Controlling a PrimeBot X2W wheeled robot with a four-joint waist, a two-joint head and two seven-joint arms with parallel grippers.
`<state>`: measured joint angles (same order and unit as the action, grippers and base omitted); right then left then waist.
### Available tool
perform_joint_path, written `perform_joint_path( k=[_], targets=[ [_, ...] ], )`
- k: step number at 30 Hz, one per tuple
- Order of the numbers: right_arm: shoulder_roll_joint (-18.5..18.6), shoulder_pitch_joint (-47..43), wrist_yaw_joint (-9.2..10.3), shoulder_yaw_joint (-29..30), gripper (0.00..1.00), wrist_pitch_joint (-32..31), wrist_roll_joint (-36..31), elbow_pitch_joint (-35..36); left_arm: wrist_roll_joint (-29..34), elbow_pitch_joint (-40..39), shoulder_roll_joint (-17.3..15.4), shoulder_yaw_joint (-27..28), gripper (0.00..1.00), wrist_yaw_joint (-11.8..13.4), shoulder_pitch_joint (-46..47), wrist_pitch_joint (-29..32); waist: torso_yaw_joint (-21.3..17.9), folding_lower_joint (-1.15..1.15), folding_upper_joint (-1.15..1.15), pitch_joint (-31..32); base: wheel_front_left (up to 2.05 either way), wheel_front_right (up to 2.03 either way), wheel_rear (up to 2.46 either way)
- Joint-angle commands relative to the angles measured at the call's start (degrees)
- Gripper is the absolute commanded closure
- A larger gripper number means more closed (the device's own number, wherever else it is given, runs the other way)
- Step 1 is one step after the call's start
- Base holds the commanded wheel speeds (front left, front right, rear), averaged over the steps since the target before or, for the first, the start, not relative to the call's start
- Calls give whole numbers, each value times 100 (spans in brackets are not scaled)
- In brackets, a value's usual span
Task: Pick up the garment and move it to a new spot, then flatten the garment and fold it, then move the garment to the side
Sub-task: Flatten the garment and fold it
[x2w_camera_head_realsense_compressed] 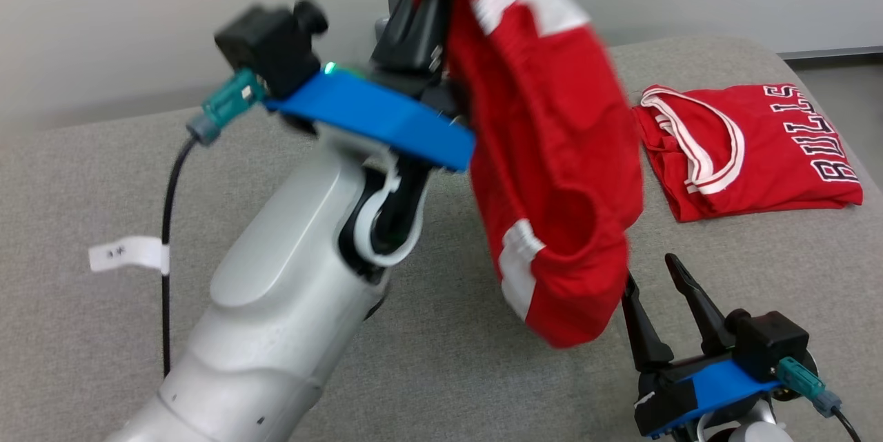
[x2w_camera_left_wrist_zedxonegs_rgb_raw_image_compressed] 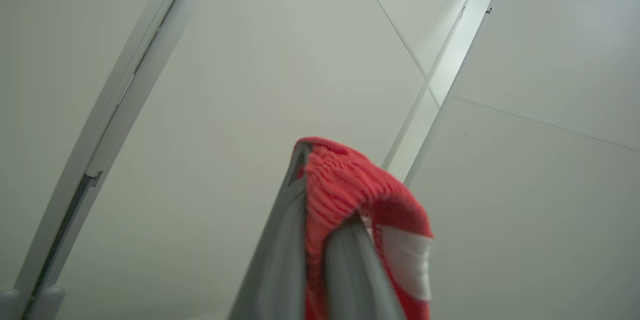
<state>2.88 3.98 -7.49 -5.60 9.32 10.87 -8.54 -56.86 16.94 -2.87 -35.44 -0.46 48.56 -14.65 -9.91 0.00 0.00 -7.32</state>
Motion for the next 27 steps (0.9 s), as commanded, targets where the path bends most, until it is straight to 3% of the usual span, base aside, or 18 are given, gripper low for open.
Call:
perform_joint_path(
  k=[1,8,13,14,15,21,27],
  targets=[
    [1,89,-1,-21,0,35,45,12,177,446,-198,35,100,172,-303,-23,64,0,0,-50,0,0,0],
    [2,193,-1,-164,0,38,67,-33,567,2219,-684,382,100,782,-1042,-55,148,0,0,-190,0,0,0],
    [2,236,-1,-211,0,68,79,-74,669,2784,-769,1045,100,963,-1416,-55,194,0,0,-250,0,0,0],
    [2,245,-1,-209,0,77,78,-84,658,2863,-755,1145,55,962,-1474,-55,201,0,0,-250,0,0,0],
    [2,250,-1,-209,0,85,75,-92,654,2940,-729,1193,0,906,-1527,-55,209,0,0,-246,0,0,0],
    [1,199,-1,-172,0,87,25,-134,614,3296,-629,1148,0,504,-1749,36,283,0,0,-167,0,0,0],
    [2,57,-1,-128,0,36,-21,-123,836,3371,-581,691,0,142,-2082,282,415,0,0,-10,0,0,0]
  ],
)
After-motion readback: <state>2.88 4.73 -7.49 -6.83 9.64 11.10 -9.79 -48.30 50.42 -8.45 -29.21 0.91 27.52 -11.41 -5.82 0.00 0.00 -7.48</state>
